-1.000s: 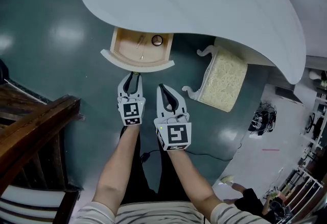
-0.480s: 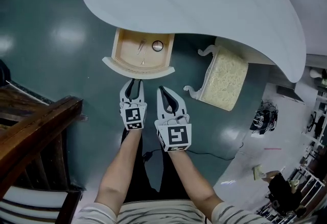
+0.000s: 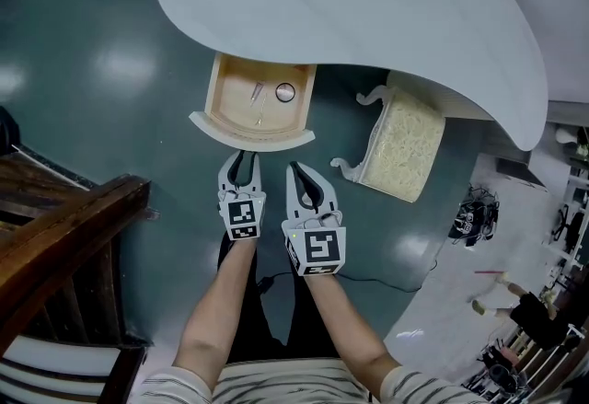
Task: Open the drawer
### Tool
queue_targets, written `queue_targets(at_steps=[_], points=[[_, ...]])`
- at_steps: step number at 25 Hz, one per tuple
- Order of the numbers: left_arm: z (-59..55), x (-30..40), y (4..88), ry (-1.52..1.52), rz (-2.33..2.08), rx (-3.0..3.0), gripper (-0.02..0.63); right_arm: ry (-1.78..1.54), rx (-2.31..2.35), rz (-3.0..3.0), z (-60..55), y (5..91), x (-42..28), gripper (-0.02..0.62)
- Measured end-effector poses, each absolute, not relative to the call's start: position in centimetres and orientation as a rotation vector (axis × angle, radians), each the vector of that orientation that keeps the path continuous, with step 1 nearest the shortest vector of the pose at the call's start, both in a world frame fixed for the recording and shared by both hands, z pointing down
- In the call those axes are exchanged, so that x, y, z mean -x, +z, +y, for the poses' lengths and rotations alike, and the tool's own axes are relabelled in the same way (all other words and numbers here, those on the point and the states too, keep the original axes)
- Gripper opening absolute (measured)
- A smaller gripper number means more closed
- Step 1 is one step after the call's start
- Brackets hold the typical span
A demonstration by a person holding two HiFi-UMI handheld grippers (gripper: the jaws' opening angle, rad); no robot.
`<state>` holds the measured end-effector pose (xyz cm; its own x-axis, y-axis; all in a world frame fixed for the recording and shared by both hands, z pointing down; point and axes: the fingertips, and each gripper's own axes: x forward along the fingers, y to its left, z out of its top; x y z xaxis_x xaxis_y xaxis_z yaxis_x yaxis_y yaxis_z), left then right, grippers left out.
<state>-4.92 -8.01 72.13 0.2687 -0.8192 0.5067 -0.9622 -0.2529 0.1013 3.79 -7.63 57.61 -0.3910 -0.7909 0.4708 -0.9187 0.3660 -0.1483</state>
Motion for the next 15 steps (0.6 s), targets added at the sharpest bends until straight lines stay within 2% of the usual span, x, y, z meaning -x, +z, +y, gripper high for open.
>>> queue_targets(at_steps=[9,15], points=[[-7.9,5.0,72.0,0.57,-1.579,-2.159,0.104,0.567,-1.502,-2.311,-7.4,57.4,-3.6,0.014],[-6.9,5.1,70.0,0.558,-1.591,-2.172,0.054,0.568,-1.51,-2.31,-7.6,56.9,-4.0,0.014]])
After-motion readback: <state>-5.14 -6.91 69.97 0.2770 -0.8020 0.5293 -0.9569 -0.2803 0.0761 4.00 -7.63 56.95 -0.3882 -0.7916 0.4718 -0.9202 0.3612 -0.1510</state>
